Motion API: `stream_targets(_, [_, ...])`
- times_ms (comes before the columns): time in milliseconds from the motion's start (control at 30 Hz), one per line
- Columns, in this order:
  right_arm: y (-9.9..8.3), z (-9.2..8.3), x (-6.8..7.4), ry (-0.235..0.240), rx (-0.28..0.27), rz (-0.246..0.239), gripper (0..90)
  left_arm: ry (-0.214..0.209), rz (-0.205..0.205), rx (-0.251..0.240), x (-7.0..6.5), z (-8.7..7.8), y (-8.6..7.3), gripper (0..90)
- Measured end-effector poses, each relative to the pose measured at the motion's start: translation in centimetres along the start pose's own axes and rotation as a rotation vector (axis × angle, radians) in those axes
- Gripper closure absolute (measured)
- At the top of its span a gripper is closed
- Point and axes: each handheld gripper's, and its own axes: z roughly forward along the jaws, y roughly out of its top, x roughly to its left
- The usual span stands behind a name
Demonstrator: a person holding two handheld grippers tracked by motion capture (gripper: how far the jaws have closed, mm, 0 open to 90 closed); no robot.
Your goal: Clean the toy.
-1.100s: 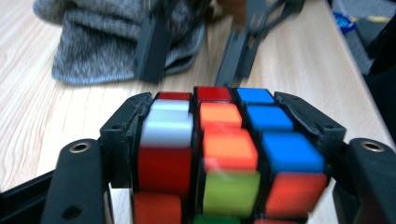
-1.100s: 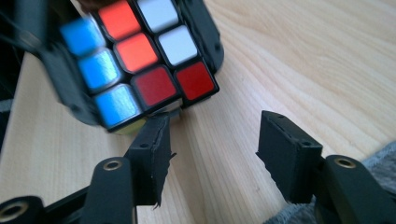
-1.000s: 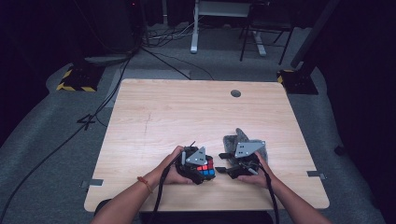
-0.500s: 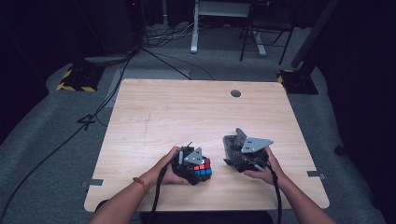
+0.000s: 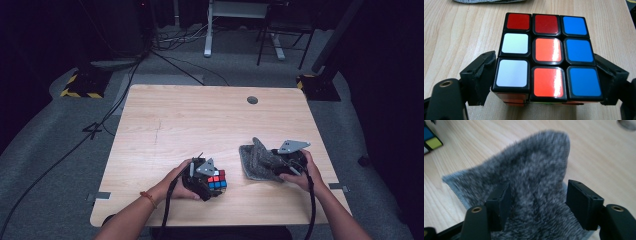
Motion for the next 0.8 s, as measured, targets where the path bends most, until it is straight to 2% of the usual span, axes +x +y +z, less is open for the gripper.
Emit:
stream_targets(33, [-0.3,0.4,-0.1,0.018,0.011,0.007,37.3,-0.003,-0.001,0.003,0.0,0.0,0.0,16.5])
stream_targets(100, [-0.9,0.9,-0.1,0.024,0.012,0.000,39.3,0.008,0.007,0.008,-0.2,0.1,-0.1,17.7])
stream_targets(167, [-1.1,1.1,-0.3,0.045,-0.008,0.018,38.7,0.015,0.010,0.001,-0.3,0.1,-0.1,19.5])
stream_targets(300, [-0.6,0.8,-0.2,0.042,-0.052,0.008,40.6,0.016,0.013,-0.002,-0.3,0.2,0.0,23.9])
stream_targets(400, [-0.7,1.8,0.1,0.043,-0.011,0.001,41.5,0.006,0.001,0.009,-0.4,0.4,0.0,24.8])
stream_targets(500, [-1.1,2.7,0.0,0.073,-0.005,0.025,46.8,0.017,0.006,0.019,-0.4,0.6,0.0,24.3])
stream_targets(633, [-1.2,2.7,-0.1,0.132,0.000,0.066,62.0,0.032,0.002,0.022,-0.3,0.9,-0.2,30.1])
stream_targets(700, [-1.2,2.6,0.0,0.143,0.004,0.059,66.7,0.036,0.008,0.015,-0.3,1.0,-0.2,31.1])
stream_targets(800, [-0.9,2.4,0.5,0.125,0.009,0.015,72.8,0.059,0.025,0.025,-0.4,0.9,0.1,32.6])
